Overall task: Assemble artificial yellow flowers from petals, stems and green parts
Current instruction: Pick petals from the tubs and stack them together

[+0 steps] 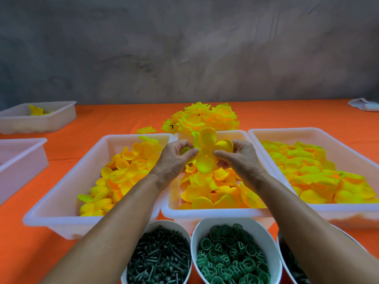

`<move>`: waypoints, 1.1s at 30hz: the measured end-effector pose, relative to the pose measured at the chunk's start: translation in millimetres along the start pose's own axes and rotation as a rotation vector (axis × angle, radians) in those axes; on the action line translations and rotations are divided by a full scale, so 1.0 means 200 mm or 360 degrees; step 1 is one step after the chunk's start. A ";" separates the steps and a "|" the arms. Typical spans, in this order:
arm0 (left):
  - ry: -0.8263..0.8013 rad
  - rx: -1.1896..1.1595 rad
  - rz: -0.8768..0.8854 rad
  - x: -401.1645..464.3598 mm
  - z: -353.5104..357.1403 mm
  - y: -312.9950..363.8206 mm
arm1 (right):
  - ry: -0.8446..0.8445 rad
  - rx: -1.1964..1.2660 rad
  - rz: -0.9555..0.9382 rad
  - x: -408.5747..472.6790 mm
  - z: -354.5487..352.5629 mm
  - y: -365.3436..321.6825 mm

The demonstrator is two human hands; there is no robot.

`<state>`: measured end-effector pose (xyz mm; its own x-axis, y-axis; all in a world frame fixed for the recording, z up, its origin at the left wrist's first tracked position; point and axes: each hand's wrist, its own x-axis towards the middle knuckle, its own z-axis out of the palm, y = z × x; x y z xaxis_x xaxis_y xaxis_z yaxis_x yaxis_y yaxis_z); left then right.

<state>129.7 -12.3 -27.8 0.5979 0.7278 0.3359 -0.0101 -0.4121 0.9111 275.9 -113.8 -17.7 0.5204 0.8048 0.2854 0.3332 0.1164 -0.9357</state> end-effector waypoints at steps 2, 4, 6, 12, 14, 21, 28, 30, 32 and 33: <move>-0.0005 0.0090 -0.0001 0.00 0.00 0.00 | 0.0043 -0.0078 -0.0026 0.00 0.00 0.00; -0.0001 0.0153 -0.0009 0.01 0.00 -0.01 | 0.0057 -0.0172 -0.0070 0.00 0.01 0.00; 0.0007 0.0157 -0.0005 0.00 0.00 -0.02 | 0.0095 -0.0231 -0.0113 0.01 0.01 0.01; -0.0038 0.0034 -0.0014 0.00 0.00 -0.01 | 0.0196 -0.0418 -0.0199 0.01 0.02 0.01; -0.0067 0.0034 -0.0001 0.00 0.01 -0.01 | 0.0215 -0.0450 -0.0208 0.01 0.01 0.01; -0.0037 0.0102 0.0013 0.00 0.00 -0.01 | 0.0458 -0.0619 -0.0146 0.05 -0.04 0.03; 0.0019 0.0046 0.0027 0.00 0.00 0.00 | 0.0259 -0.0658 -0.0128 0.04 0.00 0.04; 0.0046 -0.0077 -0.0007 -0.01 0.00 0.00 | 0.0313 -0.0549 -0.0073 0.05 -0.01 0.04; 0.0075 -0.0156 -0.0036 -0.01 0.00 0.01 | 0.0312 -0.0422 -0.0007 0.05 -0.03 0.04; 0.0088 -0.0173 -0.0045 -0.01 0.00 0.02 | 0.0287 -0.0378 0.0013 0.05 -0.03 0.04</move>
<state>129.0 -15.0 -25.7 0.5539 0.7687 0.3198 -0.0828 -0.3313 0.9399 288.5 -109.5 -21.1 0.6481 0.6863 0.3300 0.4917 -0.0462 -0.8695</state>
